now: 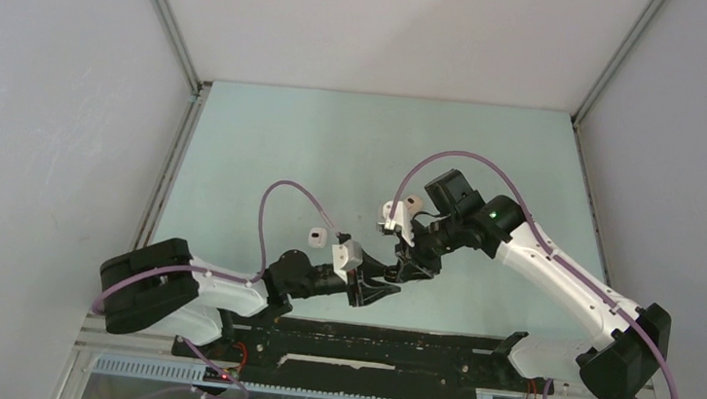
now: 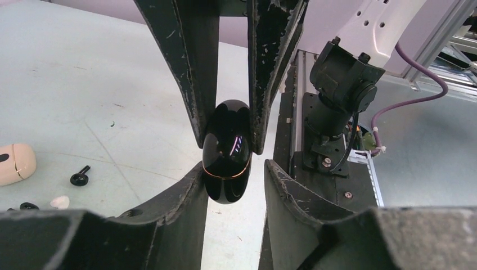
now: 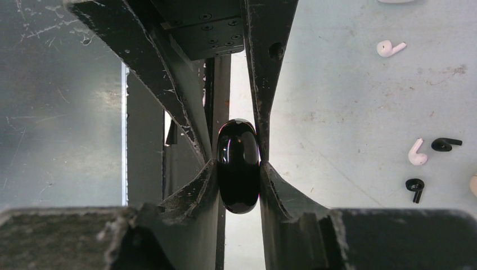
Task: Insert the wireless bluetooth earbuds into the charging case
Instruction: Pick up the charging case at the center of the board, then open the charging case.
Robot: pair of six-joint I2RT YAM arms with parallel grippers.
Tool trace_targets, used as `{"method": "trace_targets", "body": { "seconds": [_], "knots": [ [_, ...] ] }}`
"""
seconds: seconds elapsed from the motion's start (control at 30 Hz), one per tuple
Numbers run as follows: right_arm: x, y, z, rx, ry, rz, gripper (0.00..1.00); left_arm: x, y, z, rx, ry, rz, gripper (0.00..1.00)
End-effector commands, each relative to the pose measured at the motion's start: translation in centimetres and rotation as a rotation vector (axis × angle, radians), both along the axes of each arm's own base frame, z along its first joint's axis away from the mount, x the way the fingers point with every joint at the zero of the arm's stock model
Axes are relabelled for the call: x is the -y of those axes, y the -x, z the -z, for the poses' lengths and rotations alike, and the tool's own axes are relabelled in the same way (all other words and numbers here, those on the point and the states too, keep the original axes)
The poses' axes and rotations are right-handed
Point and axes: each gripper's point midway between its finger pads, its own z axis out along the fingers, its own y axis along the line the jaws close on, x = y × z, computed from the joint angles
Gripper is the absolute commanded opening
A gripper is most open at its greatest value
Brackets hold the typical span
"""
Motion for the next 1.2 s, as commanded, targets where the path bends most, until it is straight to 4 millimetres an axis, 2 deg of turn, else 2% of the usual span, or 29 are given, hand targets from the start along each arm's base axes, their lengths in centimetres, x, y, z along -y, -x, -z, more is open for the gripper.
{"method": "trace_targets", "body": {
  "seconds": [0.0,0.27,0.47,0.77,1.17],
  "knots": [
    [-0.9,0.1,-1.5,0.006,-0.053,-0.016,0.18,0.8,0.2,-2.7,0.056,0.079,0.025,0.42],
    [-0.9,0.1,-1.2,-0.005,-0.043,-0.011,0.23,0.9,0.4,-2.6,0.067,0.079,0.038,0.22],
    [-1.0,0.3,-1.4,-0.060,-0.048,0.014,0.42,0.8,0.7,-1.9,0.101,0.097,0.050,0.00],
    [-0.7,-1.4,-3.1,-0.137,-0.089,0.087,0.45,1.0,1.5,-1.7,0.120,0.123,0.074,0.00],
    [-0.6,-2.1,-4.9,-0.122,-0.135,0.110,0.45,0.9,1.5,-1.3,0.102,0.115,0.073,0.00]
  ]
}}
